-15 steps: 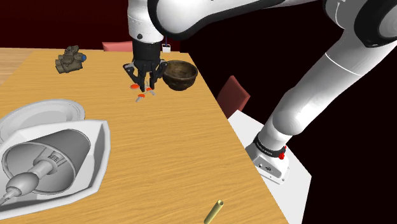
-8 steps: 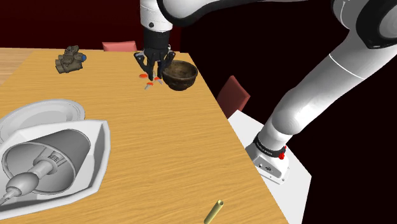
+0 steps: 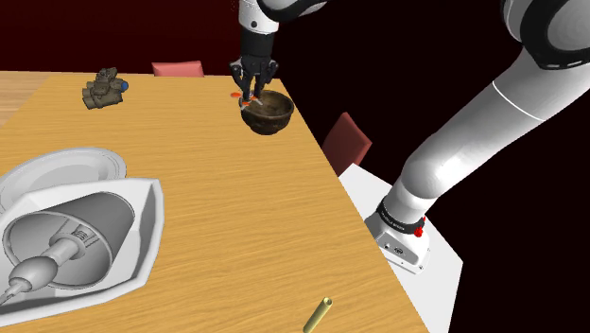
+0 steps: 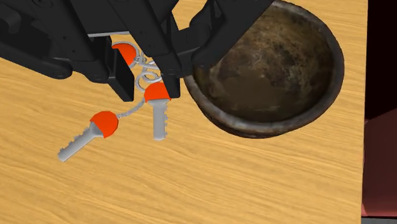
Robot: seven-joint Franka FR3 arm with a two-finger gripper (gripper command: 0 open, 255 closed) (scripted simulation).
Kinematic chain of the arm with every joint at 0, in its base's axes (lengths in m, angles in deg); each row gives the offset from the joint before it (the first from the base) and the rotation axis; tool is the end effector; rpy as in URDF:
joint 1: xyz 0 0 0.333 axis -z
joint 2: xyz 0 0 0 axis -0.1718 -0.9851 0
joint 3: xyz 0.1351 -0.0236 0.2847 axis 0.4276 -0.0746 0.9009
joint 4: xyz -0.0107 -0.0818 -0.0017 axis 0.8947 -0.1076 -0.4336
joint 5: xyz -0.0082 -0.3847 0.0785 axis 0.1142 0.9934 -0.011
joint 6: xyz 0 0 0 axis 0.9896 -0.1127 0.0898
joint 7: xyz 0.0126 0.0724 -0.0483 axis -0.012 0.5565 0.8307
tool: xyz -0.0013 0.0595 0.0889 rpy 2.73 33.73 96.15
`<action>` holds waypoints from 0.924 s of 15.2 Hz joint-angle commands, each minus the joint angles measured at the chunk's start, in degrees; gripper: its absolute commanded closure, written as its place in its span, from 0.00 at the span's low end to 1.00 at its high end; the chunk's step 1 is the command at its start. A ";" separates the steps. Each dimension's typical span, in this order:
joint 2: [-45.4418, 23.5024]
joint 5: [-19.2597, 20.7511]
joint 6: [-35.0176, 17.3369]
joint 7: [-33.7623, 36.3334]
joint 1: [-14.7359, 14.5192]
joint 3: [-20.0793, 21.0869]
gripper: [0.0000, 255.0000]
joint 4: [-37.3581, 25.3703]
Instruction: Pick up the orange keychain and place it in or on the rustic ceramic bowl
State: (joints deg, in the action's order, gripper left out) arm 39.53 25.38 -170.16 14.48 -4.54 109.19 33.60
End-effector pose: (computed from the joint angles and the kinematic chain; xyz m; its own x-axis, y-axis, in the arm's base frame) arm 0.4707 0.1580 0.5130 0.9695 -0.2360 0.0664 -0.2340 -0.9716 -0.0363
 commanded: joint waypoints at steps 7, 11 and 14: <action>-1.84 1.28 0.54 -10.77 4.52 -6.84 1.00 -1.78; -3.52 1.83 0.06 -14.21 6.09 -8.95 1.00 -2.79; -3.91 1.86 -2.25 -14.21 6.06 -8.86 1.00 -0.87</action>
State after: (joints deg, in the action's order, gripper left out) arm 35.79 27.21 -171.66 0.19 1.56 100.24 32.18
